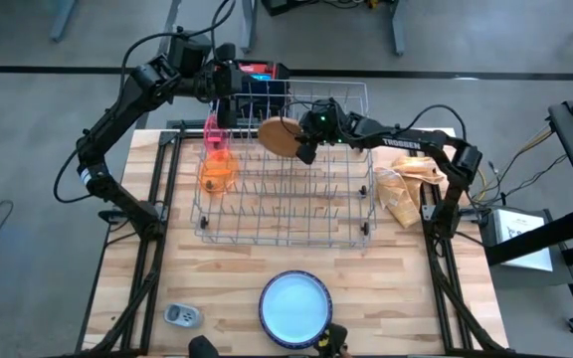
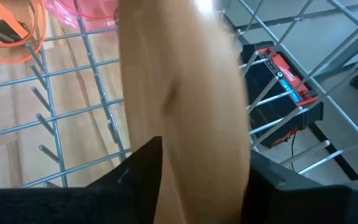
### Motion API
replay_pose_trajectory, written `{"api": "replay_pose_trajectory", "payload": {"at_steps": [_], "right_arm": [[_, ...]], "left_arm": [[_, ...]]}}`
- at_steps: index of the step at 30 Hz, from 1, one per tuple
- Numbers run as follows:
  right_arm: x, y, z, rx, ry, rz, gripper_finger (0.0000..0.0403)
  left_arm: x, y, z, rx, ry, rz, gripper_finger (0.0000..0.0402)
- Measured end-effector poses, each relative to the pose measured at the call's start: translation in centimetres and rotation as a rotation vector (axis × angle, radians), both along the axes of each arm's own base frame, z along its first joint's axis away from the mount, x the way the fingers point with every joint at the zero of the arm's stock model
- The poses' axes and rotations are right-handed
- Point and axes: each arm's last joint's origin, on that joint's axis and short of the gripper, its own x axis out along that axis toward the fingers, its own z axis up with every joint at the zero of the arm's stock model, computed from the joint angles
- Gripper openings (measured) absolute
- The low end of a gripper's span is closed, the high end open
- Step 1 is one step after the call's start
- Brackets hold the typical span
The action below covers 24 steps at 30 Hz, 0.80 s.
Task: Sort dishes
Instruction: Put the brown plate into the dish rack, then adjust the dish rack on the table
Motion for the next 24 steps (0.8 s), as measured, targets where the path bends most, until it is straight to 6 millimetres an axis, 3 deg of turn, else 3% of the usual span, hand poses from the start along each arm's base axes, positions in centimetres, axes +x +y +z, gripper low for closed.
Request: {"api": "replay_pose_trajectory", "payload": {"at_steps": [16,24], "right_arm": [[-1.6,0.9,1.0,0.065,0.083,-0.015,0.0176],[-4.9,2.4,3.2,0.103,0.216,-0.141,0.0191]], "left_arm": [[-0.1,0.0,-0.2,-0.022,0.01,0.006,0.0199],[-0.1,-0.5,-0.5,-0.131,0.007,-0.068,0.0199]]}}
